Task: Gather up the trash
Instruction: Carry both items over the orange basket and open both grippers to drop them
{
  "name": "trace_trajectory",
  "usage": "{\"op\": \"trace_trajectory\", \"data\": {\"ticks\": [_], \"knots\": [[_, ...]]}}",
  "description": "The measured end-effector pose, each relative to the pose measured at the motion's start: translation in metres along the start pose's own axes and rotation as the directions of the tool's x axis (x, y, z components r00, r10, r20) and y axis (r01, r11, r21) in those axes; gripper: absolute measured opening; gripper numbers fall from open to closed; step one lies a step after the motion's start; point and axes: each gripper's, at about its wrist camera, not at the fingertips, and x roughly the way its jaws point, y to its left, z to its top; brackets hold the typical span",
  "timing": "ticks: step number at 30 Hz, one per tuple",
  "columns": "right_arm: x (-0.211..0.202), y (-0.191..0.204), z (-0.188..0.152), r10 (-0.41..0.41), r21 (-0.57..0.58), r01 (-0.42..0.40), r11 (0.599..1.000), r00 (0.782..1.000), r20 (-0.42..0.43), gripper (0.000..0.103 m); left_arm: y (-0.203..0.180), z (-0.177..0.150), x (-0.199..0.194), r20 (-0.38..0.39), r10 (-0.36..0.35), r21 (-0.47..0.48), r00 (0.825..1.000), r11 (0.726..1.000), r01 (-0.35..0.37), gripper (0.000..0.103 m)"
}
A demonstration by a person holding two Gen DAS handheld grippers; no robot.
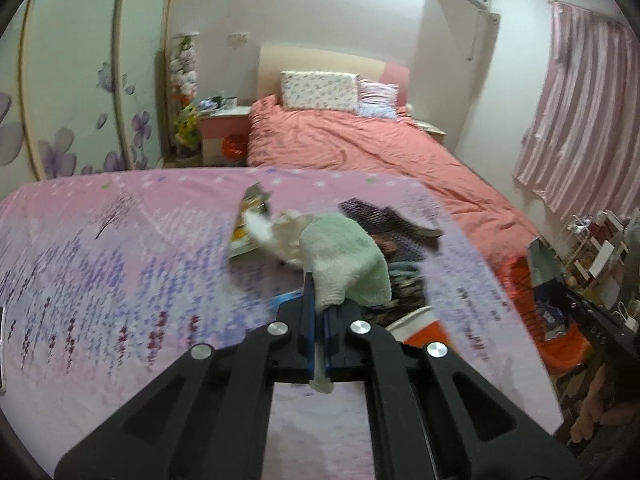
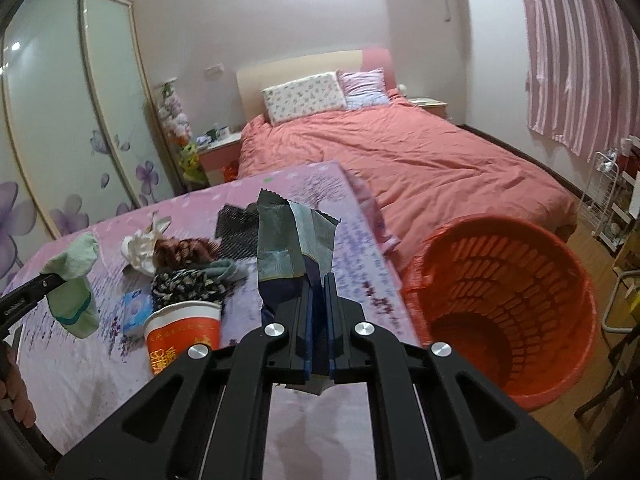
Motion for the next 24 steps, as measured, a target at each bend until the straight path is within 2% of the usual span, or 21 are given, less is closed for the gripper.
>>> {"op": "trace_trajectory", "data": {"ticks": [6, 10, 17, 24], "knots": [[-0.013, -0.027, 0.003, -0.057, 0.039, 0.055, 0.998, 0.998, 0.041, 0.005, -0.056, 0.014, -0.005, 0.016, -0.102, 0.05, 0.995, 0.994, 0.101, 0.004], [-0.02, -0.051, 0.004, -0.107, 0.079, 0.102, 0.992, 0.992, 0.059, 0.005, -0.1, 0.016, 0.0, 0.009, -0.177, 0.085, 0.984, 0.981, 0.176, 0.004], [-0.027, -0.094, 0.003, -0.189, 0.14, 0.177, 0.974, 0.979, 0.074, 0.005, -0.172, 0.013, 0.016, -0.037, -0.29, 0.15, 0.956, 0.944, 0.293, 0.004], [-0.025, -0.125, 0.001, -0.218, 0.202, 0.199, 0.959, 0.973, 0.077, 0.005, -0.236, 0.001, 0.035, -0.097, -0.376, 0.194, 0.922, 0.901, 0.388, 0.004]]}}
